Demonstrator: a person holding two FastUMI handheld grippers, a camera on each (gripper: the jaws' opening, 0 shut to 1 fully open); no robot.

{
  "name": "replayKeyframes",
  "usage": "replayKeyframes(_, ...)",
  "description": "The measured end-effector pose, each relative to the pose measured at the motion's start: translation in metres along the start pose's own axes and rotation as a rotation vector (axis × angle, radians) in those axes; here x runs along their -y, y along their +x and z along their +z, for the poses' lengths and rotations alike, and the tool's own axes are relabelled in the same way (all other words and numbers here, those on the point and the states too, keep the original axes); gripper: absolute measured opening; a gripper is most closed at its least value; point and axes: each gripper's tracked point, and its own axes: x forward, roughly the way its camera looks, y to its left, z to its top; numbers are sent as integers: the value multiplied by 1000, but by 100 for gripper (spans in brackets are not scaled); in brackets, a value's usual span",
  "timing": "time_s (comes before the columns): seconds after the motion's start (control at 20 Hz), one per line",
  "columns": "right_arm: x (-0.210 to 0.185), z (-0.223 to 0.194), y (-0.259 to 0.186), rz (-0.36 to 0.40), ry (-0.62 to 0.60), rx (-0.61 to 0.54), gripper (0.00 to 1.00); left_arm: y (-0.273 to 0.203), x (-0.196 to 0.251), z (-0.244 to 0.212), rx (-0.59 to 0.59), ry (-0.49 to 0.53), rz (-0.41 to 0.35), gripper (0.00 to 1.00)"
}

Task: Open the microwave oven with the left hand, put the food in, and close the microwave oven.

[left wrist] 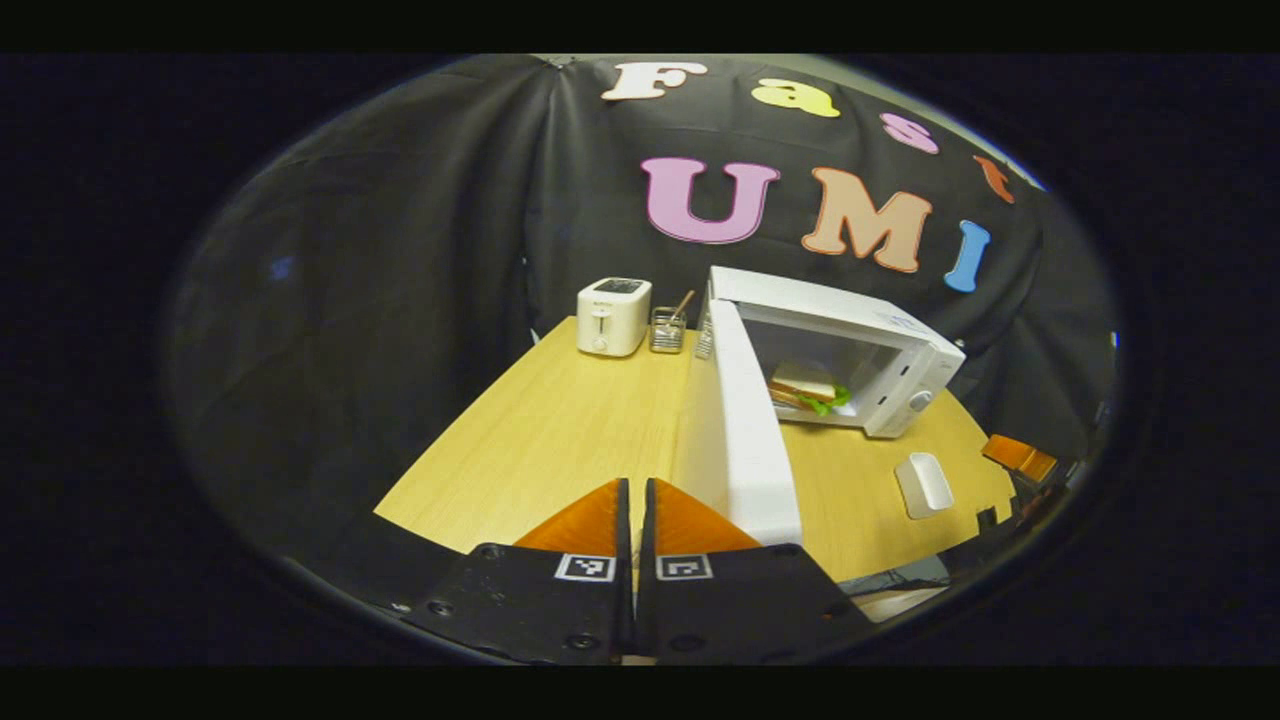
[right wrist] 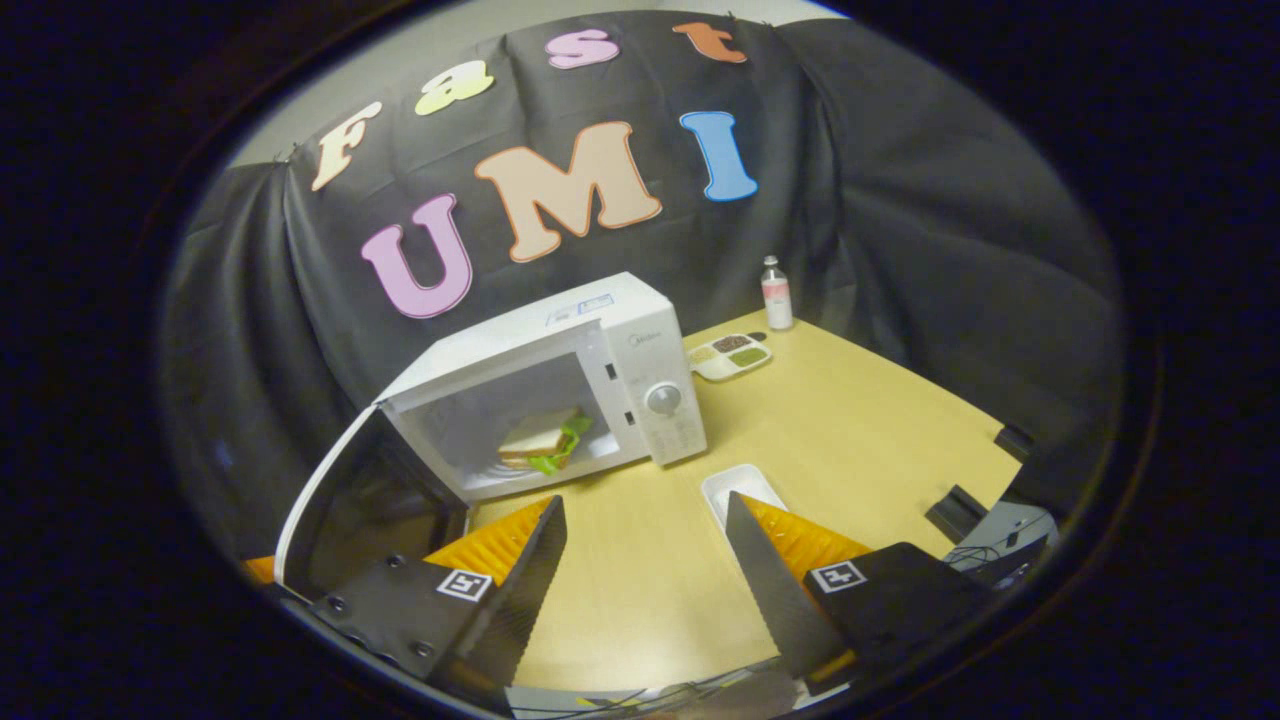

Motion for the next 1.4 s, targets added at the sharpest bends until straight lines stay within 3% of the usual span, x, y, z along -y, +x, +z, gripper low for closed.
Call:
replayKeyframes(0.05, 7, 3, -2, -10, 0, 2, 91, 0, 3, 1, 1, 12, -8, 1)
replayKeyframes(0.45, 46, 28, -8, -39, 0, 32, 92, 13, 41, 6, -27, 20, -46, 1)
replayKeyframes(0.75, 75, 54, 2, -52, -13, 63, 92, 27, 93, 8, -49, -10, -96, 0)
replayKeyframes(0.8, 78, 58, 4, -48, -13, 64, 92, 30, 104, 7, -53, -17, -109, 5)
replayKeyframes(0.85, 81, 62, 7, -43, -11, 66, 92, 33, 115, 9, -54, -23, -121, 0)
replayKeyframes(0.9, 85, 66, 11, -39, -9, 67, 92, 37, 124, 10, -55, -27, -128, 5)
replayKeyframes(0.95, 87, 71, 14, -35, -10, 71, 92, 44, 139, 15, -56, -30, -135, 1)
replayKeyframes(1.4, 115, 131, 18, -82, -127, 227, 89, 73, 224, 44, -21, 3, -194, 0)
